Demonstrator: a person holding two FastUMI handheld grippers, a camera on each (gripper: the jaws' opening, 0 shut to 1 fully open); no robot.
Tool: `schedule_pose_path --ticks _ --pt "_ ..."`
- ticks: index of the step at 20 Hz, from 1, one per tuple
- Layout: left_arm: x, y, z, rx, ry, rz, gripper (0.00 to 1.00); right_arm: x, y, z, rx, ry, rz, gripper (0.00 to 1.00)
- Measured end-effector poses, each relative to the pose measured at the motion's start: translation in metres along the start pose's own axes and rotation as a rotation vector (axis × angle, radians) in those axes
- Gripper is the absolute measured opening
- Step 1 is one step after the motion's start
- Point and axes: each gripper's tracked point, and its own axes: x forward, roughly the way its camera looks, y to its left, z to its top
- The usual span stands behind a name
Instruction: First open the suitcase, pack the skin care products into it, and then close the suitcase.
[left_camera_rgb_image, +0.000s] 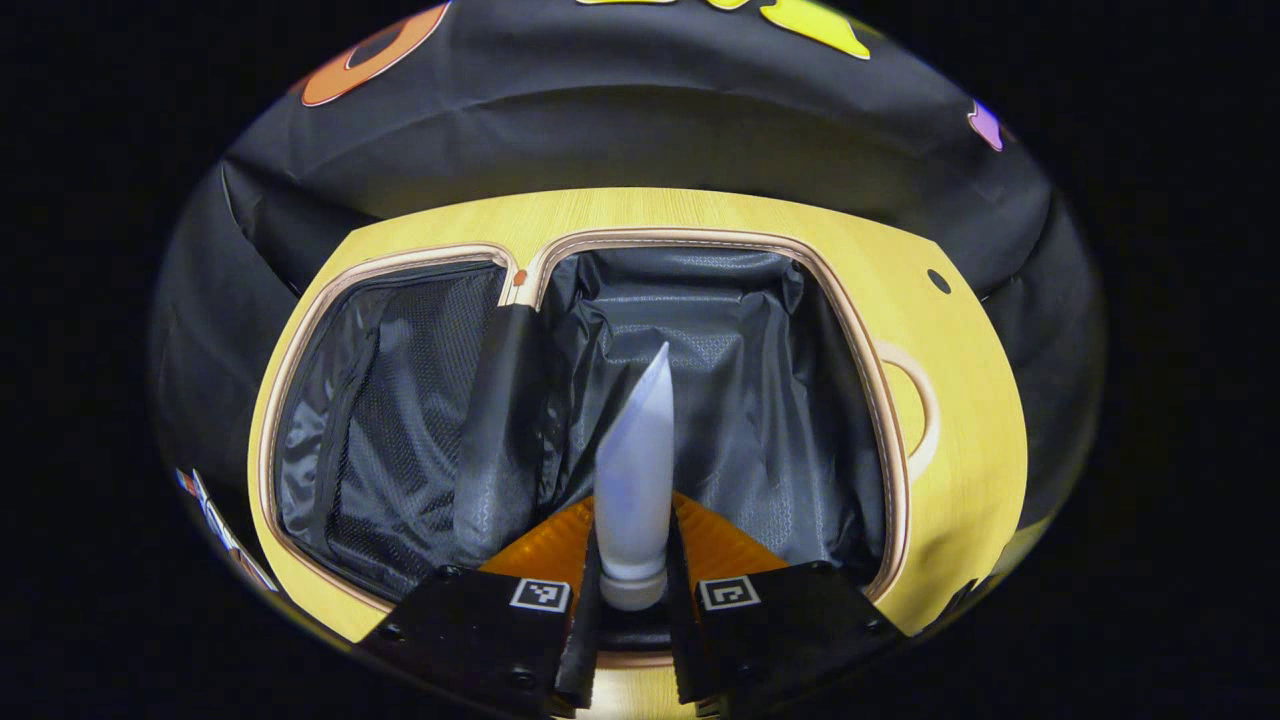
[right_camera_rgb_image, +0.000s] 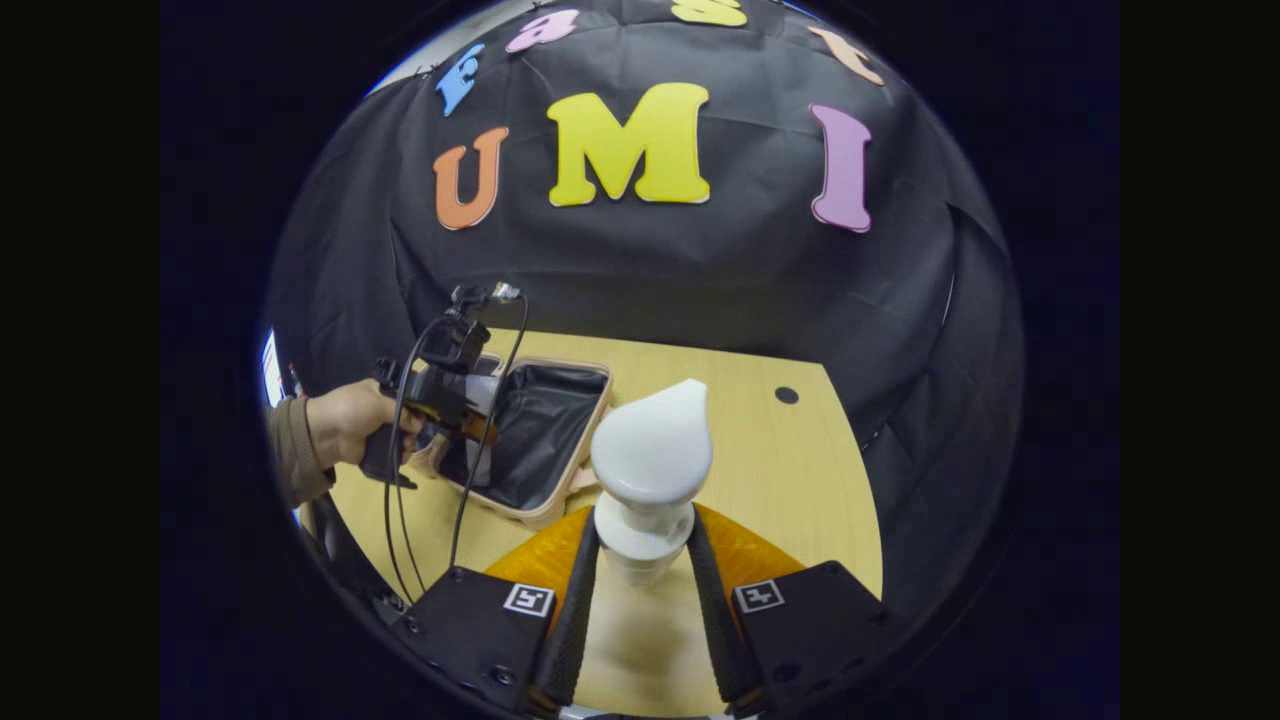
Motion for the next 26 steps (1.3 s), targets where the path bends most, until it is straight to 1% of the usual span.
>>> schedule_pose_path --ticks 3,4,5,7,9,10,11,12,13,14,15,17,18,19,21,22,25,26 --pt "0.011 -0.001 0.006 0.015 0.008 0.010 0.33 -0.002 -0.007 -0.001 0.016 0.001 -0.009 0.48" --pt "0.014 -0.002 0.007 0.020 0.010 0.014 0.37 -0.003 -0.009 -0.001 0.014 0.003 -0.011 0.48" --pt "0.016 -0.002 0.008 0.025 0.012 0.020 0.33 -0.004 -0.011 -0.003 0.008 0.007 -0.012 0.48" --pt "0.021 -0.004 0.004 0.025 0.031 0.025 0.33 -0.005 -0.013 -0.007 -0.001 0.014 -0.017 0.48" --pt "0.029 -0.002 -0.001 0.015 0.055 0.032 0.33 -0.004 -0.014 -0.010 0.002 0.024 -0.015 0.48" --pt "0.033 -0.002 -0.003 0.004 0.064 0.036 0.37 -0.003 -0.013 -0.013 -0.003 0.035 -0.010 0.48" --pt "0.036 -0.001 -0.005 -0.004 0.072 0.037 0.33 -0.002 -0.012 -0.016 -0.004 0.045 -0.006 0.48" --pt "0.037 0.000 -0.010 -0.016 0.083 0.036 0.37 -0.001 -0.011 -0.018 -0.003 0.054 -0.002 0.48" --pt "0.039 0.000 -0.013 -0.030 0.093 0.033 0.37 -0.001 -0.008 -0.021 -0.003 0.062 0.005 0.48" --pt "0.042 0.001 -0.016 -0.045 0.099 0.028 0.33 0.000 -0.004 -0.021 -0.003 0.067 0.012 0.48" --pt "0.041 0.001 -0.015 -0.054 0.090 0.019 0.33 0.002 0.000 -0.020 -0.005 0.069 0.019 0.48" --pt "0.040 0.000 -0.015 -0.040 0.094 0.006 0.35 0.003 0.007 -0.015 -0.015 0.064 0.031 0.48" --pt "0.040 -0.003 -0.015 -0.036 0.096 -0.009 0.29 0.003 0.011 -0.012 -0.020 0.062 0.037 0.48" --pt "0.037 -0.004 -0.014 -0.034 0.089 -0.018 0.36 0.003 0.018 -0.008 -0.028 0.058 0.049 0.48" --pt "0.026 -0.006 -0.008 -0.038 0.054 -0.037 0.43 0.006 0.031 0.003 -0.043 0.046 0.076 0.48" --pt "0.016 -0.007 -0.004 -0.039 0.033 -0.045 0.49 0.008 0.038 0.011 -0.046 0.038 0.087 0.48" --pt "-0.014 -0.005 0.007 -0.033 -0.045 -0.055 0.95 0.031 0.063 0.030 -0.019 0.022 0.126 0.48" --pt "-0.025 -0.003 0.009 -0.034 -0.075 -0.058 0.87 0.041 0.074 0.035 -0.010 0.029 0.141 0.48"
